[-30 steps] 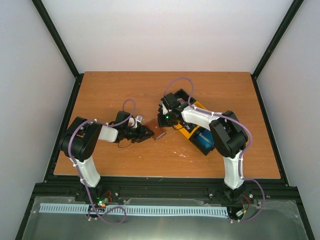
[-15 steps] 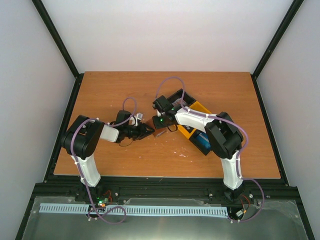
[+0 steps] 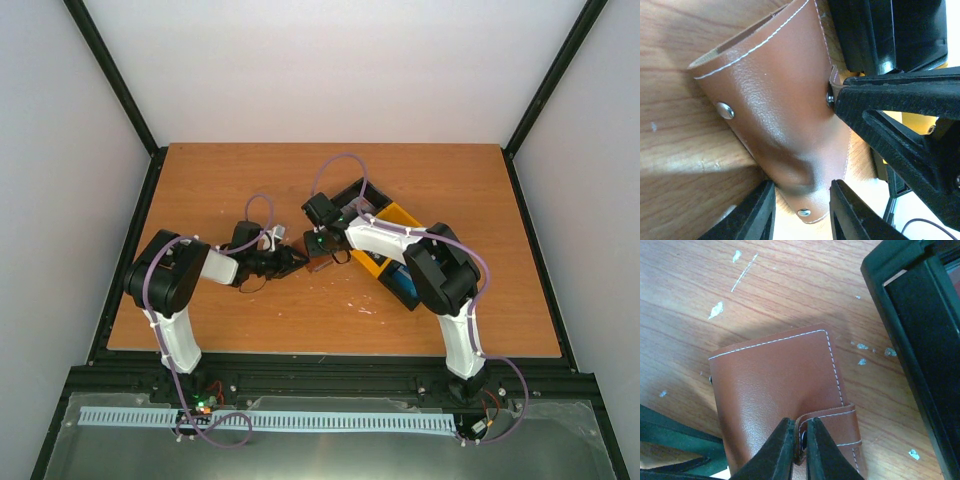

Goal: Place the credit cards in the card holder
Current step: Close the card holder at the center of the board.

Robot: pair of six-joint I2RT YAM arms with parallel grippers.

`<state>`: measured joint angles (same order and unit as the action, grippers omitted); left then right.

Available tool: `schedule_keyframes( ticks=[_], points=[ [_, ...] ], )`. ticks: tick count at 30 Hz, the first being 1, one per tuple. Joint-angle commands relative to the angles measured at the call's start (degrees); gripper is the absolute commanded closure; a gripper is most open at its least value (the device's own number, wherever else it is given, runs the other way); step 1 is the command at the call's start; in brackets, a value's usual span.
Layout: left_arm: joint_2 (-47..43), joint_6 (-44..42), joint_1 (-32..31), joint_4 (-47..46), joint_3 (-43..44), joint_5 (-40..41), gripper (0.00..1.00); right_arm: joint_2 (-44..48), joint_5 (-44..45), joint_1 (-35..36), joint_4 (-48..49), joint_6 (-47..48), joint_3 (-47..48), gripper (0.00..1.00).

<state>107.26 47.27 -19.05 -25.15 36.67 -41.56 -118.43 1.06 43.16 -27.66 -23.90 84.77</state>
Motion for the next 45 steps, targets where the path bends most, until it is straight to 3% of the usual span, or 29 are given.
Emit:
schedule_keyframes(
  ticks=[1,23,30,45],
  points=[
    [7.3,-1.0,1.1,16.3,-5.0,17.4,0.66,-1.0,1.8,0.6,-0.4,-1.0,1.4,0.88],
    [8.5,-0.8,1.4,14.4,-6.2,16.6,0.67,0.8,1.4,0.6,1.3,-4.1,-0.4,0.84],
    [8.8,-0.9,1.4,14.2,-6.3,16.4,0.68,0.6,3.2,0.6,0.9,-4.9,-0.4,0.97],
    [9.0,-0.8,1.4,13.8,-6.3,16.2,0.69,-0.1,6.9,0.6,-1.1,-3.2,1.0,0.97]
  ],
)
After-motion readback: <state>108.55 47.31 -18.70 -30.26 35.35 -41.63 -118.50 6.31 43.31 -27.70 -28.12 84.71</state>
